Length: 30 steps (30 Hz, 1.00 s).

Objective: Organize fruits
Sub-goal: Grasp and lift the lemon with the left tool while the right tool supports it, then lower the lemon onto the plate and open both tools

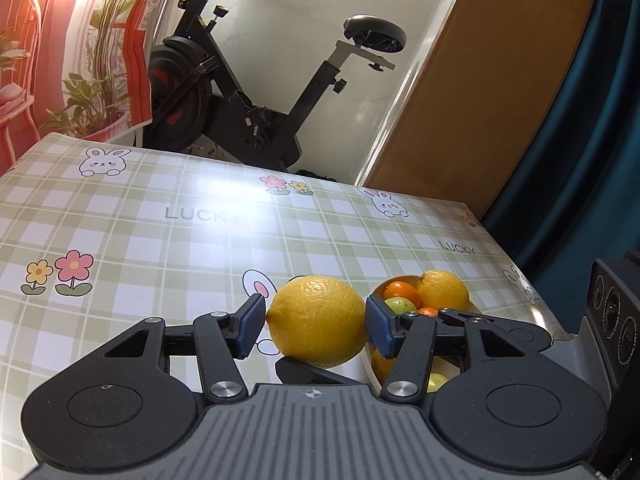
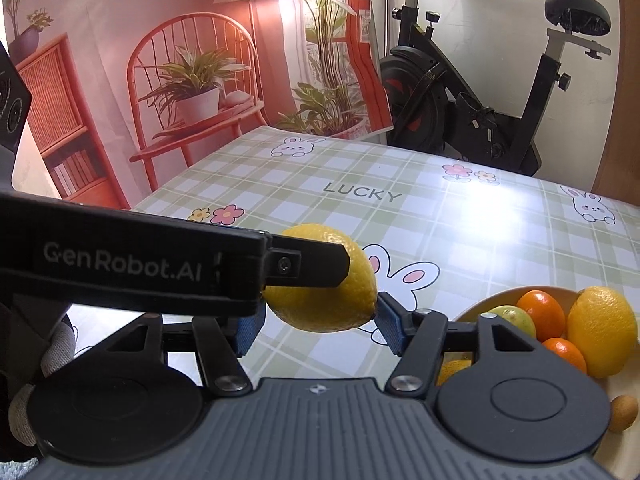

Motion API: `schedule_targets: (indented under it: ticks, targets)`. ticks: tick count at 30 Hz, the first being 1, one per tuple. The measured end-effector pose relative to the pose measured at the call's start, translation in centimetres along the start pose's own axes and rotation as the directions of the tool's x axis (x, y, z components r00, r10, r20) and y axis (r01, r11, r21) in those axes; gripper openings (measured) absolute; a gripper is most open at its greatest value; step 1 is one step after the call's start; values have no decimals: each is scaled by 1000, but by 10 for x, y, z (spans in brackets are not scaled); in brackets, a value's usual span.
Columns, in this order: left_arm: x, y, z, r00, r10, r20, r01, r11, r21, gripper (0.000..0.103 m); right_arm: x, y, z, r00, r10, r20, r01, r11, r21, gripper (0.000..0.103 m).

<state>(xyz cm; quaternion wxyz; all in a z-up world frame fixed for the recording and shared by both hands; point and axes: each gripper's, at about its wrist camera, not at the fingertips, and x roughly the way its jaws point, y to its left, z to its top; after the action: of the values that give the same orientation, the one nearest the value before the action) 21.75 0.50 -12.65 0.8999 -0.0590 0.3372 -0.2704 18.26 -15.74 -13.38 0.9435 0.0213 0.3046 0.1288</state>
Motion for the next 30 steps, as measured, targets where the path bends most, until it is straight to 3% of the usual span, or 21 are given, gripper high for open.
schedule_targets:
  ticks: [12,20,30]
  targets:
    - [24,-78,2,997,-66,-38,70,988,140,58,-60,-51,-23,994,-70,78,62,993,102,62]
    - [51,-127,-15,990,-110,-92,127,971,203,58,-96,-97,-49,986,-148,80,132,975,179,62]
    - [74,-137,-27,983,-96,-157,129,967,219,58,-100,-130,-70,987,-155,41,139,956,260,62]
